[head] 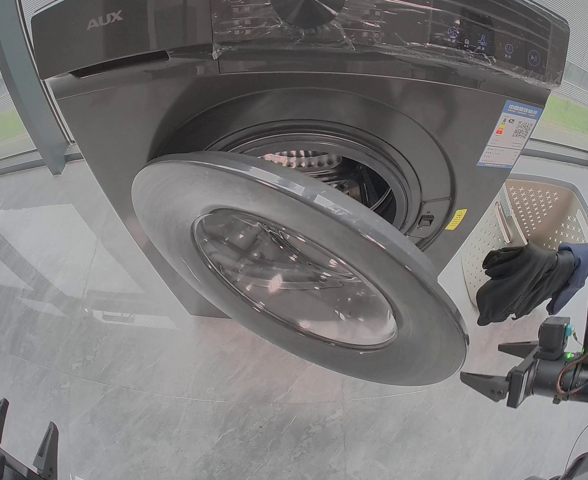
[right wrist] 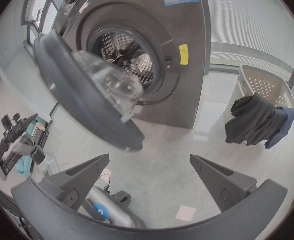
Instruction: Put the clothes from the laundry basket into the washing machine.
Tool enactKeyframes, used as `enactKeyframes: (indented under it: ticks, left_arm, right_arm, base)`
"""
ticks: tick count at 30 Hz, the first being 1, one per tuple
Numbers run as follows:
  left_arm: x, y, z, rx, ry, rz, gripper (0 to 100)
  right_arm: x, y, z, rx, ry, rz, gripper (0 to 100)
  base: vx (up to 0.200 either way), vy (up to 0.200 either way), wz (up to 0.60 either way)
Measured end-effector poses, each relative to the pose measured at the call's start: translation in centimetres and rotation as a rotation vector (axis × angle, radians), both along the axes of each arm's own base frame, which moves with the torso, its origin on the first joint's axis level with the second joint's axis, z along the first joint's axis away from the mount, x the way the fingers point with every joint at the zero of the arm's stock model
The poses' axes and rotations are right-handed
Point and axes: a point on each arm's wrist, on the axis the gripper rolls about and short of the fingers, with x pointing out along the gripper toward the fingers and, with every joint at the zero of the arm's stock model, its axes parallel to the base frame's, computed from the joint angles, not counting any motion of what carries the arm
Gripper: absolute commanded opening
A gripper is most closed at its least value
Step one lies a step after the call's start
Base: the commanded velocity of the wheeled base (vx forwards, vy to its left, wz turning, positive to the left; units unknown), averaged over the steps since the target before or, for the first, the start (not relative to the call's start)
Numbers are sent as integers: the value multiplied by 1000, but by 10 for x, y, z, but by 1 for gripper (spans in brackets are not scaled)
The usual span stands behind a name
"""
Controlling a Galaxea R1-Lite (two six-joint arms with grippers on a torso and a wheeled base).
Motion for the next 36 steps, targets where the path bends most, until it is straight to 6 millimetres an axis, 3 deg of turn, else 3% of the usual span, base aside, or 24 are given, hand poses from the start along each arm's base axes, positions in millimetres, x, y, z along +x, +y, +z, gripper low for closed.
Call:
enactKeyframes:
  ticks: [10,15,25,36]
  left_arm:
    - [0,0,0,13,-3,-1,100]
    - [0,0,0,13,-3,0,100]
    - [0,0,0,13,-3,-1,100]
    - [0,0,0,13,-3,-1,100]
  right_arm:
    - [48,9,15,6,-29,-46,100]
    - [60,19,15,7,-20,-24,100]
    - [42,43,2,8,13,122,100]
    - [37,43,2,15,-3,122,100]
  base:
    - [0,0,0]
    - [0,0,0]
    - [0,0,0]
    - [0,0,0]
